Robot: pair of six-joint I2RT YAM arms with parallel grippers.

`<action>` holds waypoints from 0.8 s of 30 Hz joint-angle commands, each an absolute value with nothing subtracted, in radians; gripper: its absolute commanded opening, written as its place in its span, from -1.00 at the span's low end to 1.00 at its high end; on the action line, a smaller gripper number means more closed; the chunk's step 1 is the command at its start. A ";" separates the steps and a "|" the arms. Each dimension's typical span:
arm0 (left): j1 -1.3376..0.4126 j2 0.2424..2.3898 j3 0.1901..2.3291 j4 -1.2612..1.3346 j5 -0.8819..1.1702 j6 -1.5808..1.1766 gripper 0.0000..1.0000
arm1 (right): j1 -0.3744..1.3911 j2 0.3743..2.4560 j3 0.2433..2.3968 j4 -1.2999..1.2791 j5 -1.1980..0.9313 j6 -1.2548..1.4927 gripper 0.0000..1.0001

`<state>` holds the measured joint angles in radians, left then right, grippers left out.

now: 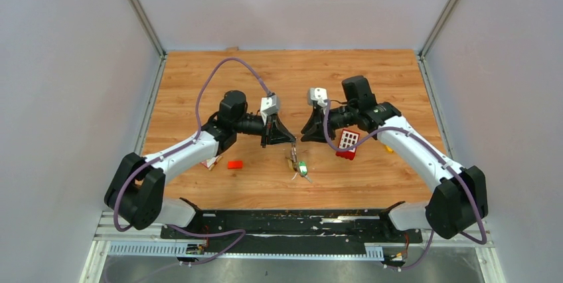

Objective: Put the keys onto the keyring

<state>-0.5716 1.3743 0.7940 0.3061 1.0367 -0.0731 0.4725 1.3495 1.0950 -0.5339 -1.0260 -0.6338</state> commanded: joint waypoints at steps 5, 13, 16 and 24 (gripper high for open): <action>-0.555 1.318 0.861 0.274 1.037 -0.046 -1.00 | 0.435 1.292 1.132 -0.504 -1.035 -0.632 -0.31; -0.507 1.279 0.979 0.078 1.013 0.038 -1.00 | 0.420 1.261 1.133 -0.512 -0.969 -0.605 -0.15; -0.481 1.273 1.015 0.009 1.000 0.073 -1.00 | 0.420 1.251 1.118 -0.555 -0.943 -0.649 -0.13; -0.421 1.254 1.033 -0.051 0.981 0.097 -1.00 | 0.450 1.292 1.002 -0.608 -0.859 -0.825 -0.15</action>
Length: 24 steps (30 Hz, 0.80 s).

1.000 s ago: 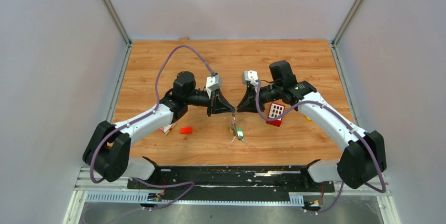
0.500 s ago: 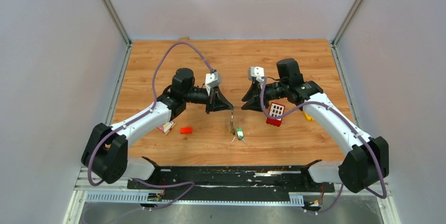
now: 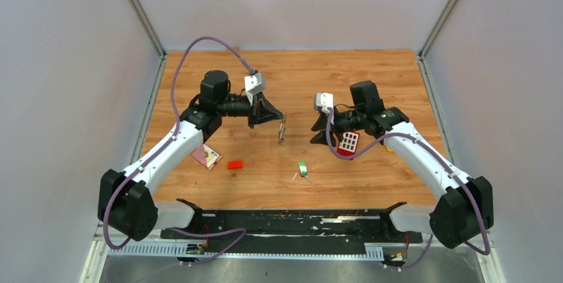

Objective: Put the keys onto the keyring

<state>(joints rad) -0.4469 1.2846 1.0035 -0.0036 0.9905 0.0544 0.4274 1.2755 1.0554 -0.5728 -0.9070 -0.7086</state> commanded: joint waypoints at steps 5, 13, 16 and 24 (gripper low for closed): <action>-0.381 1.237 1.008 -0.053 0.965 0.117 -1.00 | 0.534 1.337 0.935 -0.596 -0.758 -0.903 -0.19; -0.339 1.229 0.980 -0.052 0.938 0.138 -1.00 | 0.693 1.402 0.830 -0.475 -0.622 -0.934 -0.24; -0.336 1.229 0.974 -0.050 0.939 0.137 -1.00 | 0.726 1.440 0.811 -0.430 -0.573 -0.941 -0.25; -0.336 1.231 0.965 -0.036 0.945 0.132 -1.00 | 0.765 1.509 0.812 -0.356 -0.514 -0.932 -0.27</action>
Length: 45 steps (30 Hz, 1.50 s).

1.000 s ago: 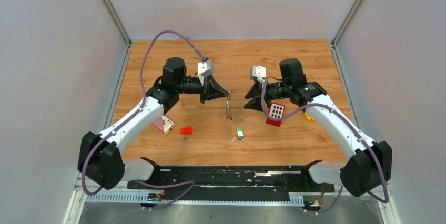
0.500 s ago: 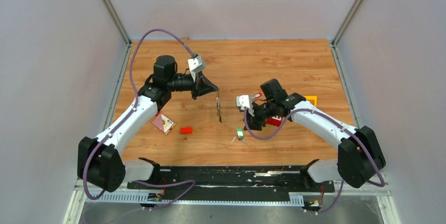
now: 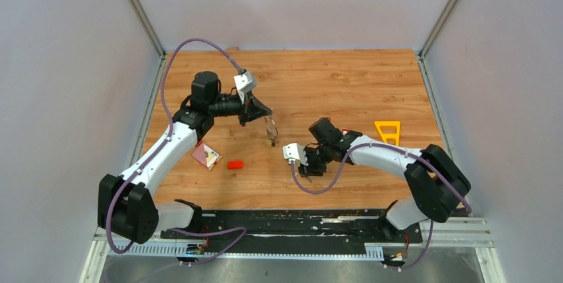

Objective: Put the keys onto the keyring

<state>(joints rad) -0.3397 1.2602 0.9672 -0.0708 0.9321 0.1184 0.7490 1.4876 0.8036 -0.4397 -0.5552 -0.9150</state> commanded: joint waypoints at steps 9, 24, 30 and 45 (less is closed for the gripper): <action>-0.336 1.229 0.962 -0.025 0.953 0.124 -1.00 | 0.781 1.553 0.833 -0.363 -0.489 -0.939 -0.28; -0.336 1.223 0.958 -0.020 0.964 0.120 -1.00 | 0.816 1.585 0.850 -0.356 -0.419 -0.922 -0.45; -0.336 1.224 0.957 -0.017 0.966 0.117 -1.00 | 0.816 1.591 0.857 -0.359 -0.414 -0.916 -0.54; -0.336 1.228 0.954 -0.015 0.968 0.116 -1.00 | 0.816 1.557 0.868 -0.370 -0.395 -0.918 -0.97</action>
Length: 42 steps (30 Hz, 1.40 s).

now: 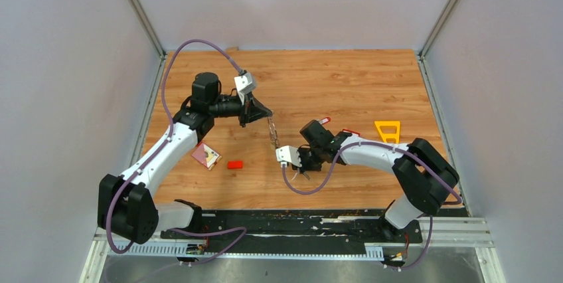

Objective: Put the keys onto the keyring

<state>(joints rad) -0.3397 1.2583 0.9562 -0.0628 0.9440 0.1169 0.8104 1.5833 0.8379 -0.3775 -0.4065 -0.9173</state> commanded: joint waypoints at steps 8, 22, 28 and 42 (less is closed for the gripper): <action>-0.336 1.229 0.953 -0.013 0.970 0.115 -1.00 | 0.811 1.500 0.861 -0.364 -0.399 -0.924 -1.00; -0.336 1.240 0.947 -0.005 0.965 0.089 -1.00 | 0.703 1.365 0.983 -0.575 -0.676 -0.946 -1.00; -0.353 1.252 0.959 0.021 0.951 0.051 -1.00 | 0.669 1.305 1.075 -0.622 -0.764 -0.882 -1.00; -0.391 1.231 0.956 0.005 0.911 0.078 -1.00 | 0.653 1.335 1.035 -0.679 -0.586 -0.938 -1.00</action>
<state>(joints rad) -0.3885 1.2583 0.9443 -0.0185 0.9287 0.0658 0.6575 1.3025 1.0538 -0.6273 -0.7013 -0.8856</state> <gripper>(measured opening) 0.007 0.010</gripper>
